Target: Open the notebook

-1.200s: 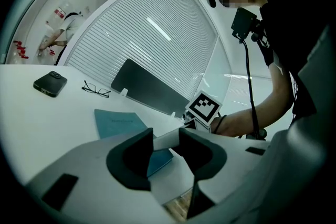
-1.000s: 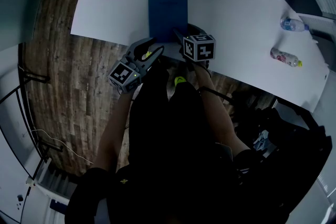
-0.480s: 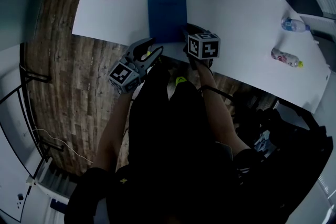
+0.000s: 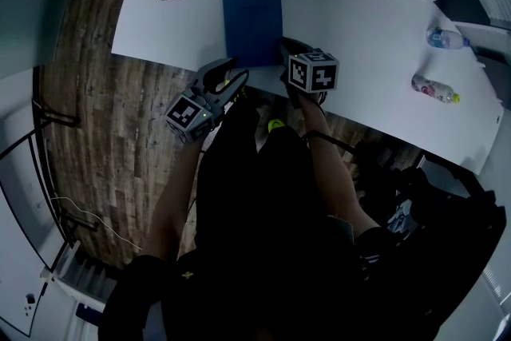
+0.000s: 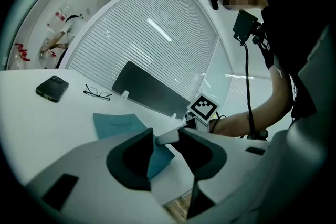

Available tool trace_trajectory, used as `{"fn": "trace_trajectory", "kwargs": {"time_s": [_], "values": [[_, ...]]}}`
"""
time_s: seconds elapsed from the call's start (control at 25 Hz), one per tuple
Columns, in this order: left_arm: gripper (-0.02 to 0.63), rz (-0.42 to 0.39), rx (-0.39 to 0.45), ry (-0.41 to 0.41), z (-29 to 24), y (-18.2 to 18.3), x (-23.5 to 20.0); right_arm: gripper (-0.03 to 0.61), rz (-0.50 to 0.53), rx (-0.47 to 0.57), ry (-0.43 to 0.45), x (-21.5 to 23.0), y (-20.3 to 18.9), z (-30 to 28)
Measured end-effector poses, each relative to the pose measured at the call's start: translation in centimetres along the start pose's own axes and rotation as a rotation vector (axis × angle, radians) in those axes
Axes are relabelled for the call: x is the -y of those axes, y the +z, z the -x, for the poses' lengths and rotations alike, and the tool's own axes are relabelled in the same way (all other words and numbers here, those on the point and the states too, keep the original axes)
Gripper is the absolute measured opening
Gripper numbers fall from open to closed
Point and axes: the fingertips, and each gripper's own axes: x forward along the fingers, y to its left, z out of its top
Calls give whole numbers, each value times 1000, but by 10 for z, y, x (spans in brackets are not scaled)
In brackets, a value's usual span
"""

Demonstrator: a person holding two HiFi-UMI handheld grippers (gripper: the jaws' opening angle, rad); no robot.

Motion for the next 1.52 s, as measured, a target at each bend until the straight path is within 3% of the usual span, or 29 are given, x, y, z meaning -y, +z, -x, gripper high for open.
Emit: {"fn": "trace_trajectory", "kwargs": {"time_s": [0.84,1.52], "values": [[138,-51,17,27,14,17,-3,37,102,102,114,-44,28,26],[137,-42,45,71,27,40,-2,31,285,119,184,-102,51,28]]}}
